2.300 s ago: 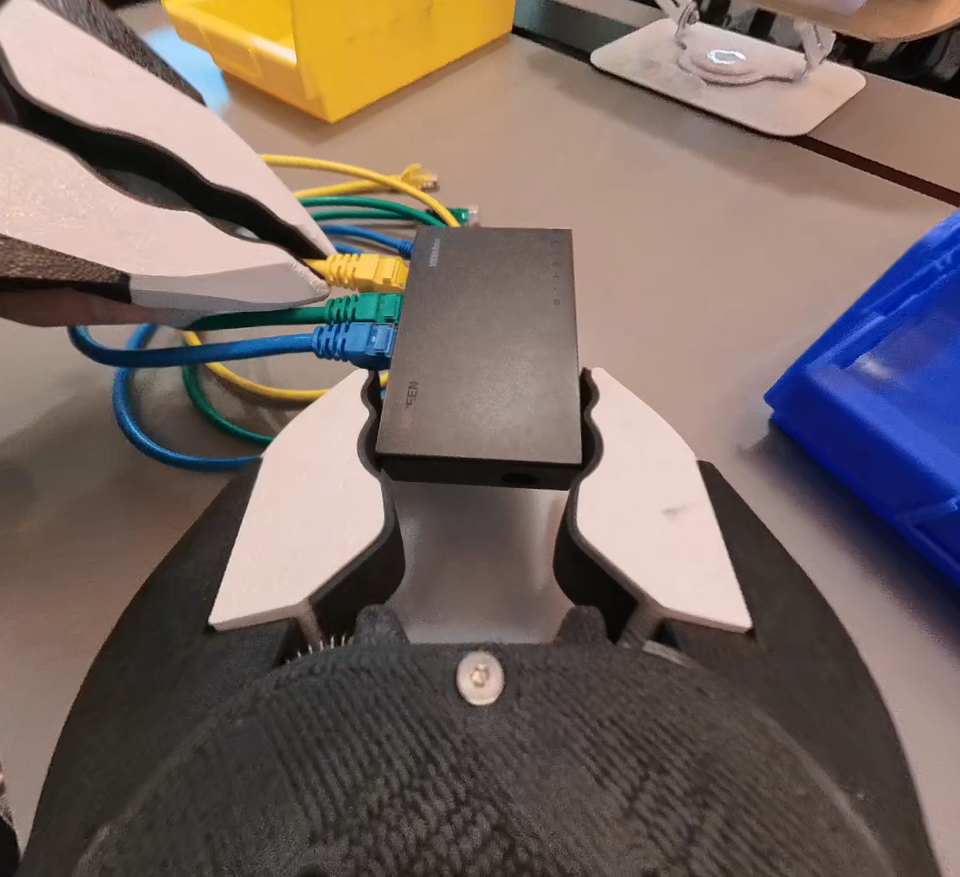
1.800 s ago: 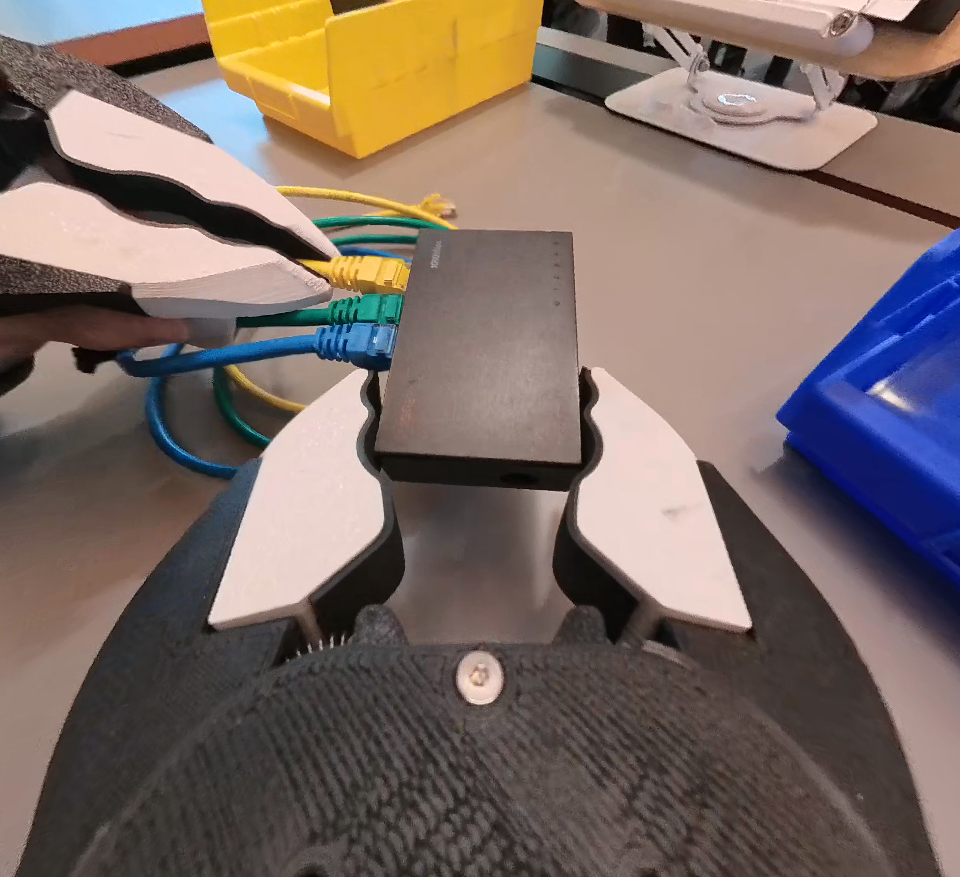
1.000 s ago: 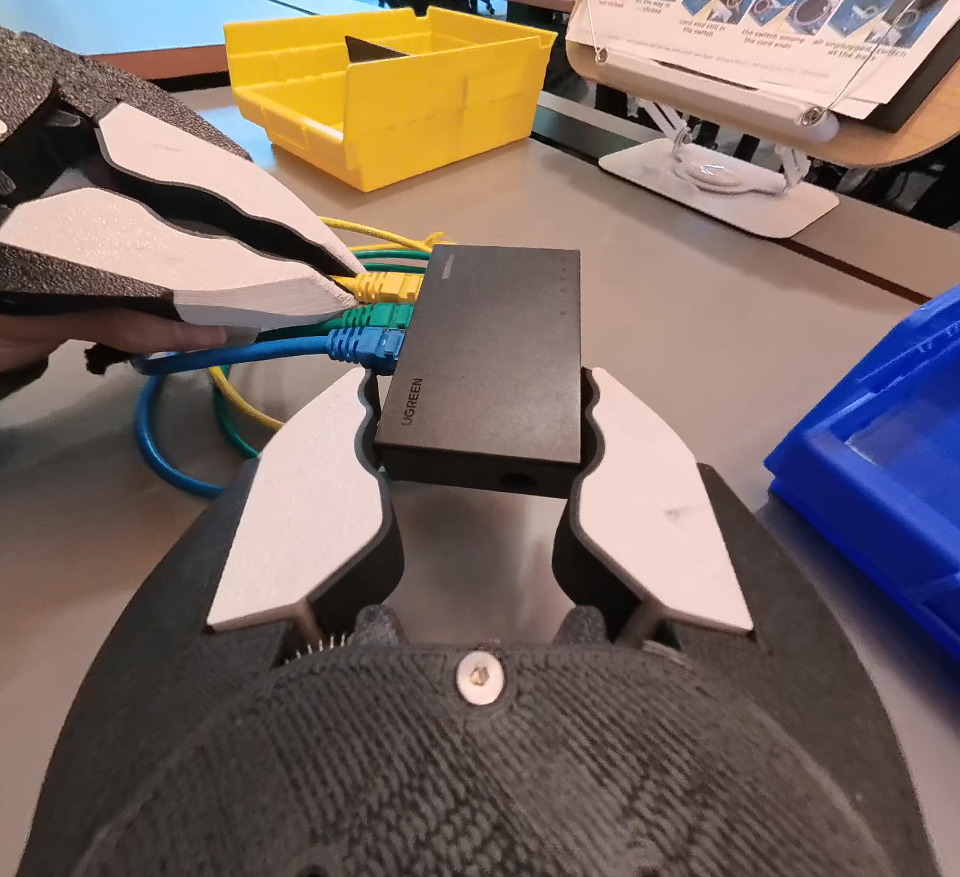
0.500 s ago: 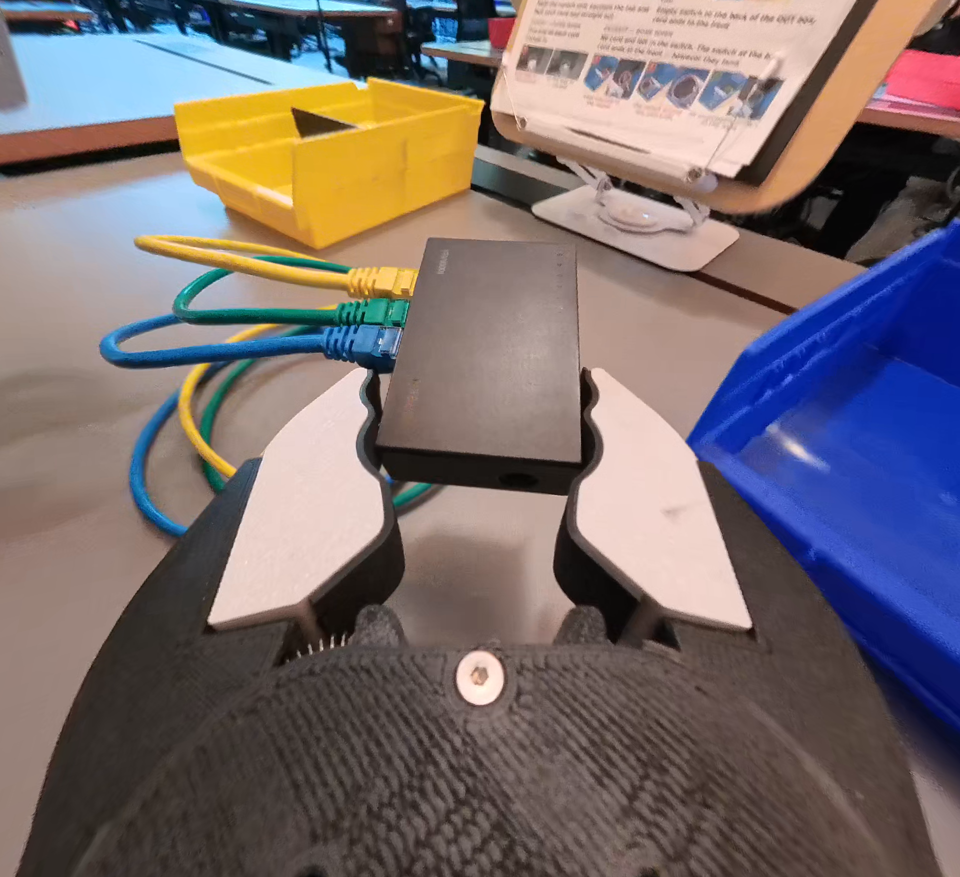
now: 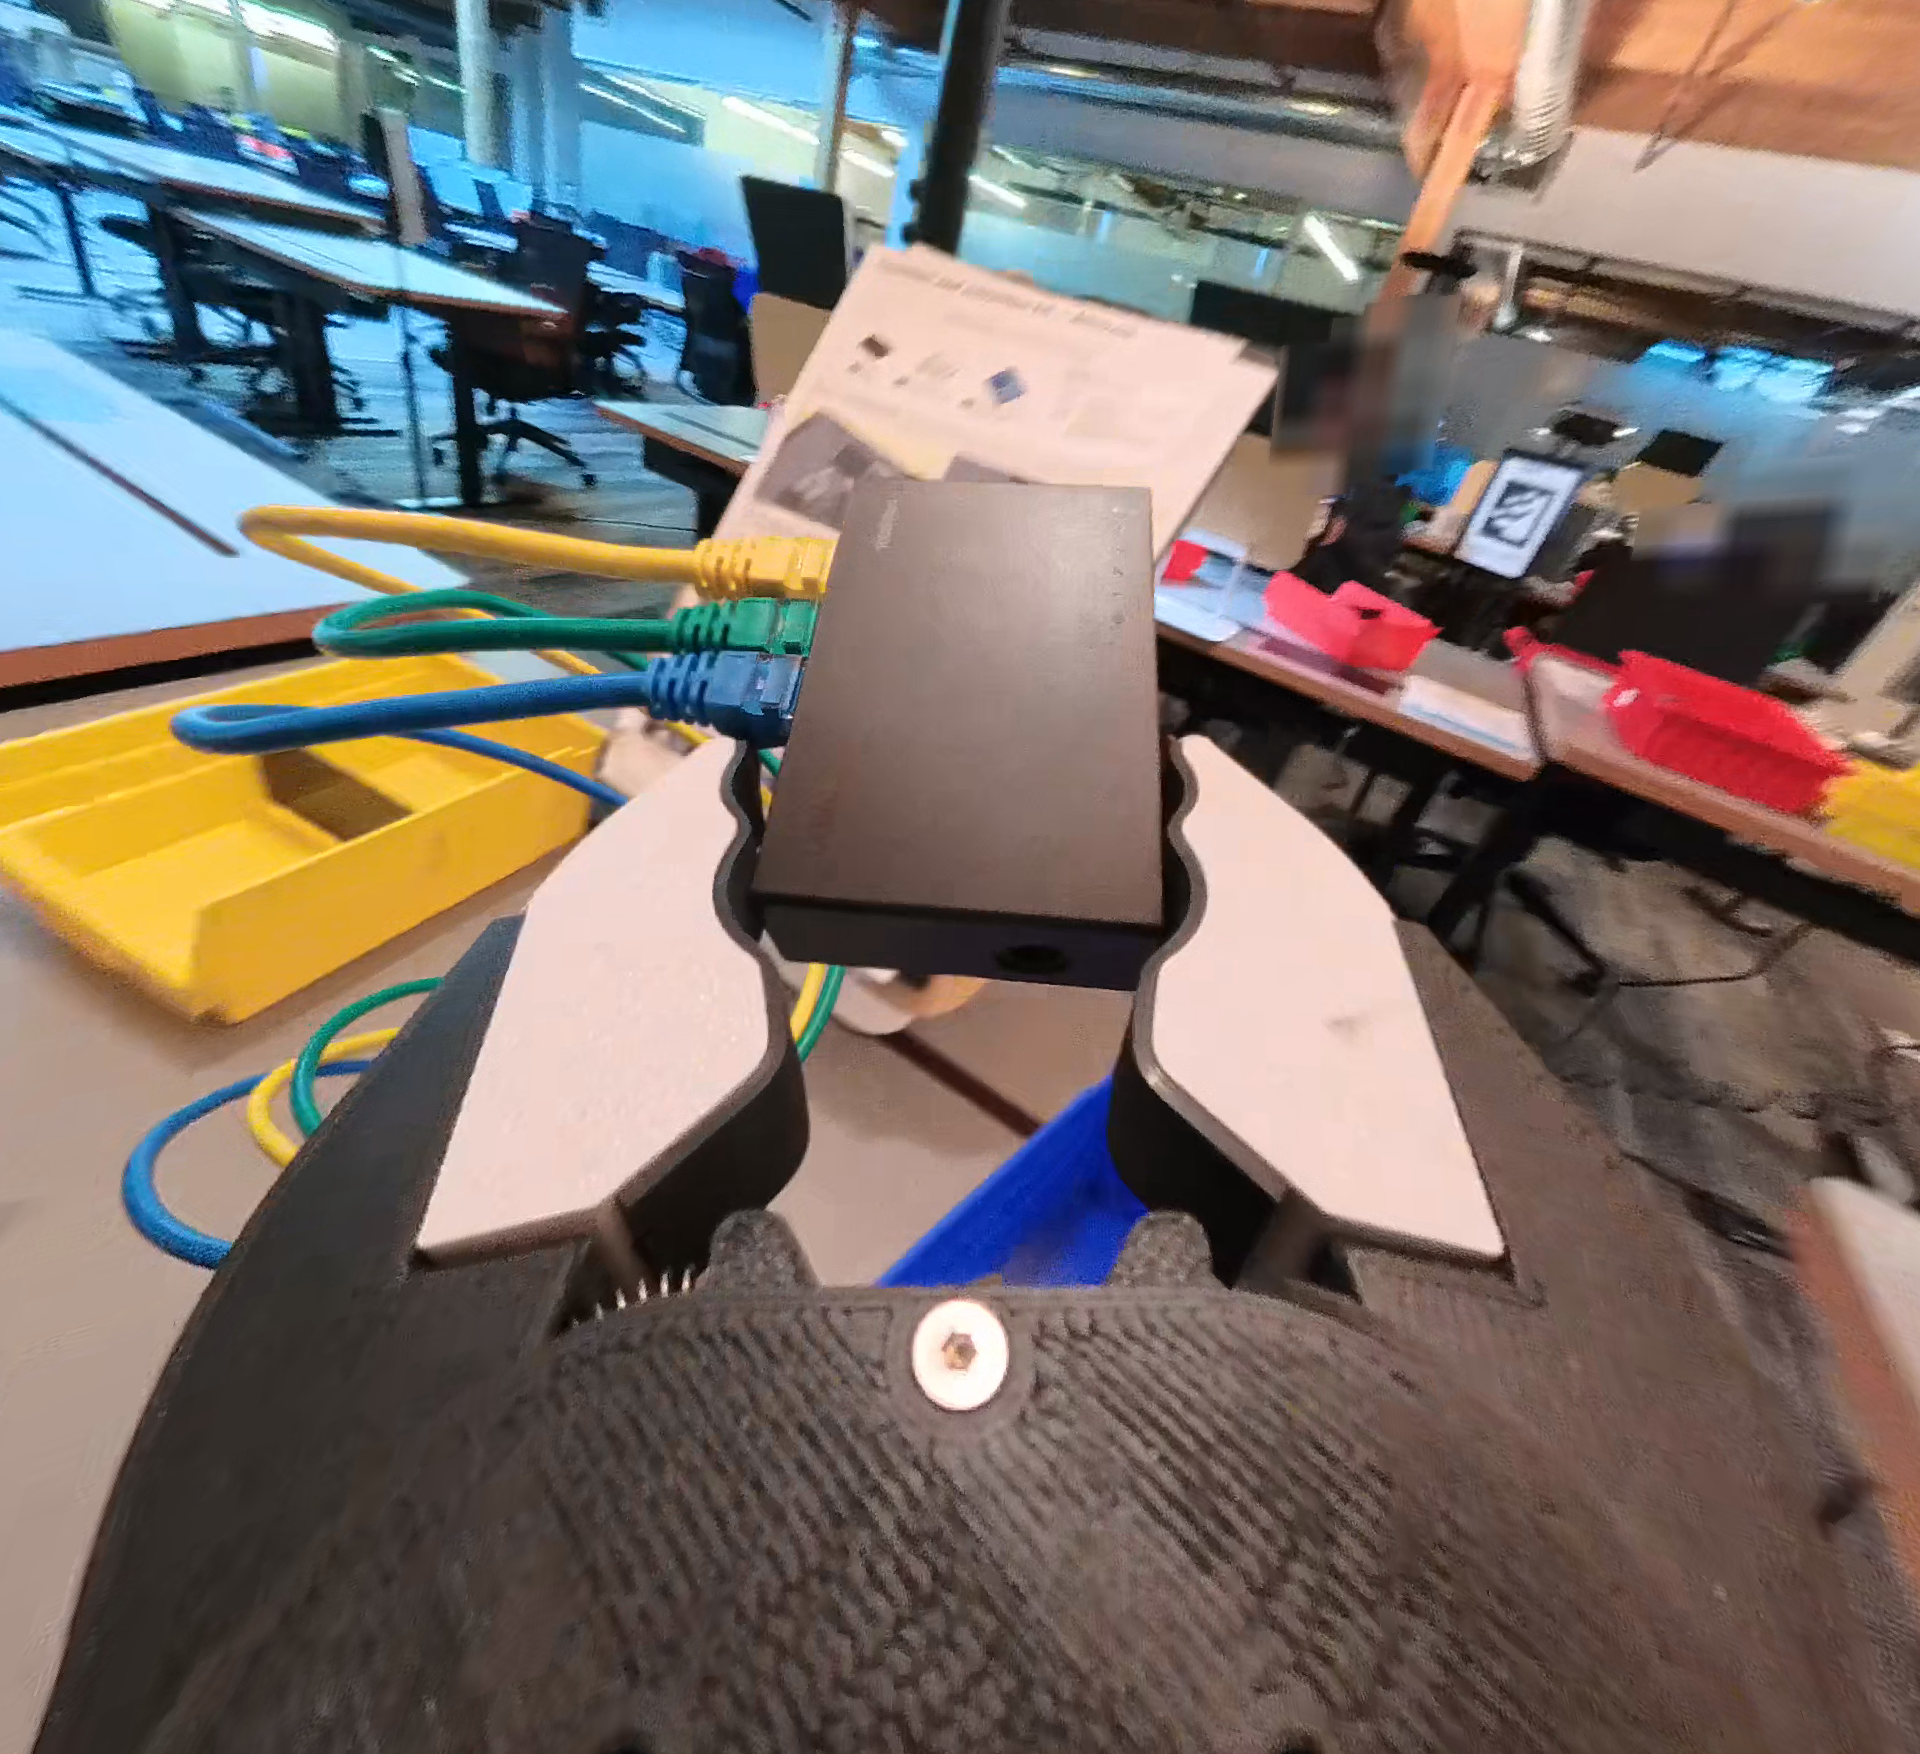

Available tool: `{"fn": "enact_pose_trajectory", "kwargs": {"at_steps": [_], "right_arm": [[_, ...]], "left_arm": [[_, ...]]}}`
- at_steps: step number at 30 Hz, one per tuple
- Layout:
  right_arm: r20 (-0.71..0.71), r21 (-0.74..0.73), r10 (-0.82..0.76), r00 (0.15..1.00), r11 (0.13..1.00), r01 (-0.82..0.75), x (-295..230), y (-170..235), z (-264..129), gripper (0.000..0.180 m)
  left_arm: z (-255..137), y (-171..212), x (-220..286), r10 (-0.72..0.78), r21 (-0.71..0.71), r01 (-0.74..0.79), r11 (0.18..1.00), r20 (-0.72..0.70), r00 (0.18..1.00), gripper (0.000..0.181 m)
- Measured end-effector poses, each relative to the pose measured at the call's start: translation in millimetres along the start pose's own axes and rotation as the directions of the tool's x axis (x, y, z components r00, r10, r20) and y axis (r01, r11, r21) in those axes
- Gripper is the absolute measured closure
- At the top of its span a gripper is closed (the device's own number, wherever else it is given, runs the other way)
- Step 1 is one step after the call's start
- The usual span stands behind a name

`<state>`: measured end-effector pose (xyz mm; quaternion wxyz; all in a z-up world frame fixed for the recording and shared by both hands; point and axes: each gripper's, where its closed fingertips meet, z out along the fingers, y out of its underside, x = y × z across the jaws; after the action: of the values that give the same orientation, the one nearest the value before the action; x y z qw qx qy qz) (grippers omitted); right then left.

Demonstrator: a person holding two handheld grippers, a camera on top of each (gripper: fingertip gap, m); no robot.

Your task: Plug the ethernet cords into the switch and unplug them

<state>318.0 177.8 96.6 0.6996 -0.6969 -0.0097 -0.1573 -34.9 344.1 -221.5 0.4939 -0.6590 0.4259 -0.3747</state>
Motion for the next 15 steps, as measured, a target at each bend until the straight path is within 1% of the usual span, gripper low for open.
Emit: {"fn": "enact_pose_trajectory", "kwargs": {"at_steps": [2, 4, 6, 7, 8, 10, 12, 15], "right_arm": [[-0.082, -0.013, -0.058, 0.995, 0.998, 0.057, 34, -24, -6, 0.106], [-0.151, -0.044, -0.105, 0.983, 0.994, 0.100, 64, -39, -13, 0.106], [-0.207, -0.111, -0.146, 0.967, 0.986, 0.125, 90, -37, -18, 0.106], [-0.240, -0.151, -0.165, 0.957, 0.980, 0.131, 102, -29, -21, 0.106], [-0.259, -0.191, -0.172, 0.950, 0.974, 0.124, 110, -16, -22, 0.106], [-0.280, -0.281, -0.190, 0.941, 0.954, 0.109, 119, 22, -22, 0.106], [-0.297, -0.379, -0.229, 0.927, 0.919, 0.106, 122, 68, -22, 0.105], [-0.271, -0.498, -0.266, 0.925, 0.861, 0.102, 110, 140, -19, 0.106]], "left_arm": [[0, 0, 0, -0.011, 0.000, 0.011, 1.000, -0.016, 1.000, 0.108], [0, -1, 1, -0.019, 0.005, 0.019, 1.000, -0.027, 0.999, 0.108], [-1, -1, 2, -0.016, 0.012, 0.017, 1.000, -0.038, 0.999, 0.109], [-1, -1, 2, -0.014, 0.013, 0.014, 1.000, -0.039, 0.999, 0.109], [-1, -1, 3, -0.011, 0.012, 0.012, 1.000, -0.040, 0.999, 0.110], [-1, -1, 4, -0.003, 0.006, 0.003, 1.000, -0.045, 0.999, 0.110], [0, 1, 6, 0.009, -0.004, -0.010, 1.000, -0.053, 0.999, 0.111], [1, 2, 9, 0.022, -0.018, -0.023, 1.000, -0.059, 0.998, 0.111]]}}
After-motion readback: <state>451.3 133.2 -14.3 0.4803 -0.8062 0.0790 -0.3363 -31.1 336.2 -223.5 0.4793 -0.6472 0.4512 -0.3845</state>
